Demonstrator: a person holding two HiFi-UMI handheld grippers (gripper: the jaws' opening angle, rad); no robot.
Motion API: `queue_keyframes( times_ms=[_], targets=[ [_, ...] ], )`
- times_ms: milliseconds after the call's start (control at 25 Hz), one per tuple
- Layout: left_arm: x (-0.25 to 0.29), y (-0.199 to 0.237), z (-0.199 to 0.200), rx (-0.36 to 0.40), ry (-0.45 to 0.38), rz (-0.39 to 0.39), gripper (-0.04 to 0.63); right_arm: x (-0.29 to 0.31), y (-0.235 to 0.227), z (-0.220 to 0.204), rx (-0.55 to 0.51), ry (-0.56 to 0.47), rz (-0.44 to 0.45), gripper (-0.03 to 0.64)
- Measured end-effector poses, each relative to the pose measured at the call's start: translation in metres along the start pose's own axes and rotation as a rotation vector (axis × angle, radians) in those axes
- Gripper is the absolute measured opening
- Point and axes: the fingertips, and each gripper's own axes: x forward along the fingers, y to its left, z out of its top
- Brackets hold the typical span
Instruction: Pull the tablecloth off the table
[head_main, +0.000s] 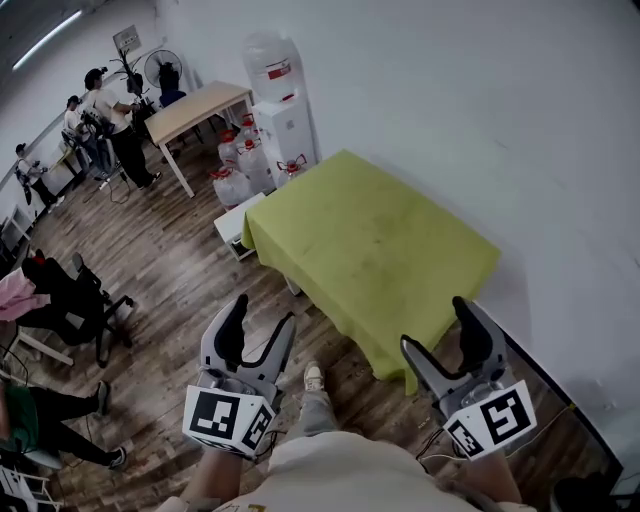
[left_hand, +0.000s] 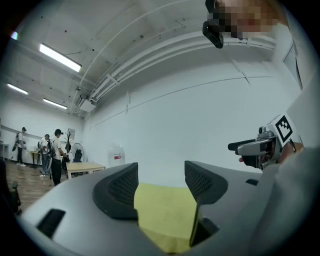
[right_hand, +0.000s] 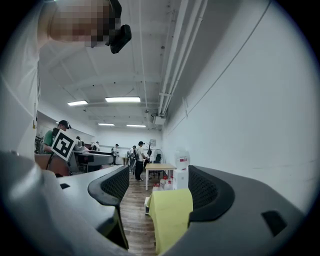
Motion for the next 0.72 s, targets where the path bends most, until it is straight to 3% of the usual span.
queue_keyframes(
  times_ms=[360, 720],
  targets=[
    [0.055, 0.039, -0.010, 0.001, -0.013, -0.028, 0.305, 0.057, -0.029, -0.014, 0.003, 0.035, -0.055, 0.367],
    [0.137, 0.099, -0.037, 0.000, 0.067, -0.099, 0.305, 0.153, -0.057, -0.038, 0.015, 0.117, -0.070, 0.367]
  ],
)
